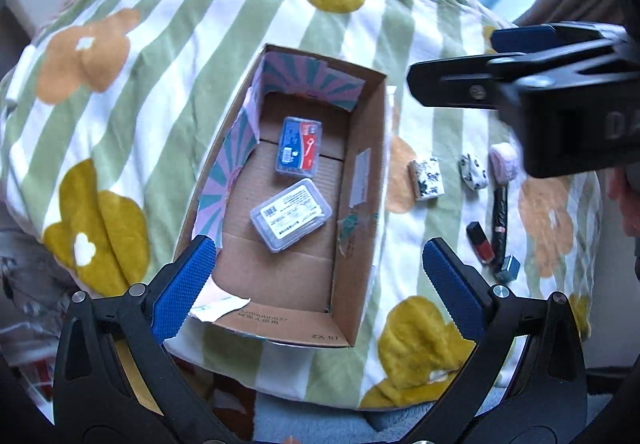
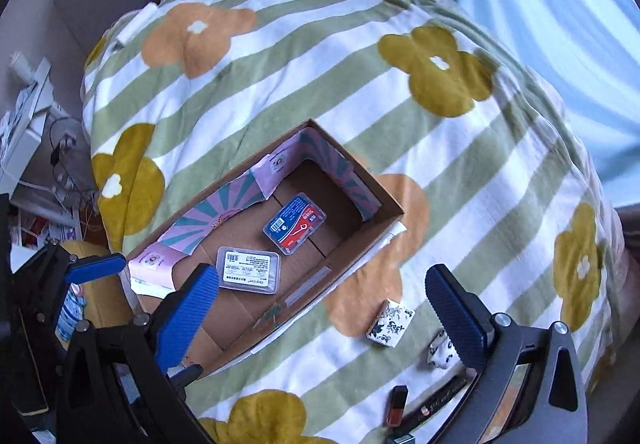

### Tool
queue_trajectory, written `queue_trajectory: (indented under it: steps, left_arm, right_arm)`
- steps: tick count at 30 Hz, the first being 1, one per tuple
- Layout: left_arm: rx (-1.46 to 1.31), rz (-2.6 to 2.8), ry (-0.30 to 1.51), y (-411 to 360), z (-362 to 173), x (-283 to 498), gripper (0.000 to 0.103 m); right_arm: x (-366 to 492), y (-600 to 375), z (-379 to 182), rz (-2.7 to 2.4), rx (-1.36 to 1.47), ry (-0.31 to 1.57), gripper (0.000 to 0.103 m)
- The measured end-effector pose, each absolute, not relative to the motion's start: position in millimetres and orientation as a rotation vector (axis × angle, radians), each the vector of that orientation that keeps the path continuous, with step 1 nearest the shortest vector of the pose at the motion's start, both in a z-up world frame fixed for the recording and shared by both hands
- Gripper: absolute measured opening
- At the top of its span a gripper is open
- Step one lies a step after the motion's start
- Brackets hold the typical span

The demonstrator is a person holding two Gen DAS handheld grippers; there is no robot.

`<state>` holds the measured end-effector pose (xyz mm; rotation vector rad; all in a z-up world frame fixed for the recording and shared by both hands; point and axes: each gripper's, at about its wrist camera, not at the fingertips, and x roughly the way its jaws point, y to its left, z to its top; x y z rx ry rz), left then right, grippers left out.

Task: Organize objects
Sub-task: 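Withdraw both tools back toward the remaining items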

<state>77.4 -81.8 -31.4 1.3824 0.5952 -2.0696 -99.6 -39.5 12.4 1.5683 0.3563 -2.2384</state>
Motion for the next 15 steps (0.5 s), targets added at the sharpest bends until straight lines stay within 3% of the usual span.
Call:
queue_trajectory:
  steps: [15]
  left_arm:
    - [1.381,-2.361,0.285,-28.0,12.8,26.8,0.103]
  right_arm:
    - [24.2,106.7,64.3,-2.801,1.619,-0.021,0.103]
